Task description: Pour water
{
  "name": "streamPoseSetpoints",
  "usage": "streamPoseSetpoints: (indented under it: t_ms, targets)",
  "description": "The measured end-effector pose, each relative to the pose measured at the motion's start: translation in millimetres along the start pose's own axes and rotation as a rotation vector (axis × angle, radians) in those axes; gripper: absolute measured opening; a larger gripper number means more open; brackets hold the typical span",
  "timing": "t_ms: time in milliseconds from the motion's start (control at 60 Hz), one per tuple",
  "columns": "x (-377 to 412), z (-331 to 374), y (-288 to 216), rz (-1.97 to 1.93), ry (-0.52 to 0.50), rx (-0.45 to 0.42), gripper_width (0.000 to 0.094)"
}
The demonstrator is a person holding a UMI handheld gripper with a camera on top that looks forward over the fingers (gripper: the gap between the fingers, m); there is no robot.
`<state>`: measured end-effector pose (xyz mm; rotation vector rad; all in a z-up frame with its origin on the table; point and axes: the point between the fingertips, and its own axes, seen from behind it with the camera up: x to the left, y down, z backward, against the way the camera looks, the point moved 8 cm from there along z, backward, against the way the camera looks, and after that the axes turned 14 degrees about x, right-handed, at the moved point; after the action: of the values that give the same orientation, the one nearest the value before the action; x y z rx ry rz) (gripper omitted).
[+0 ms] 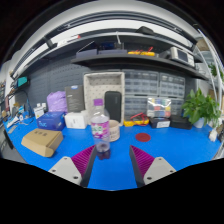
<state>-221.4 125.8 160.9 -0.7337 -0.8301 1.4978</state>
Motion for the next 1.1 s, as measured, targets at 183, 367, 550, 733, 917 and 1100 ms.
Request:
streamPoseSetpoints:
  t_ms: [183,367,550,733,917,1100]
  targets:
    - [49,-50,-6,0.027,-0.029,0.002,0.0663]
    - [52,-101,-25,0.053,0.020,0.002,0.0663]
    - [45,-137,-35,0.041,0.074,-0.004,0.0663]
    - [48,-154,-39,0.019,0.071,-0.070,0.0515]
    - [47,-157,-38,-0.002,0.078,-0.077,0.0381]
    - [52,-155,-39,-0.013,0.094,-0.040,0.0378]
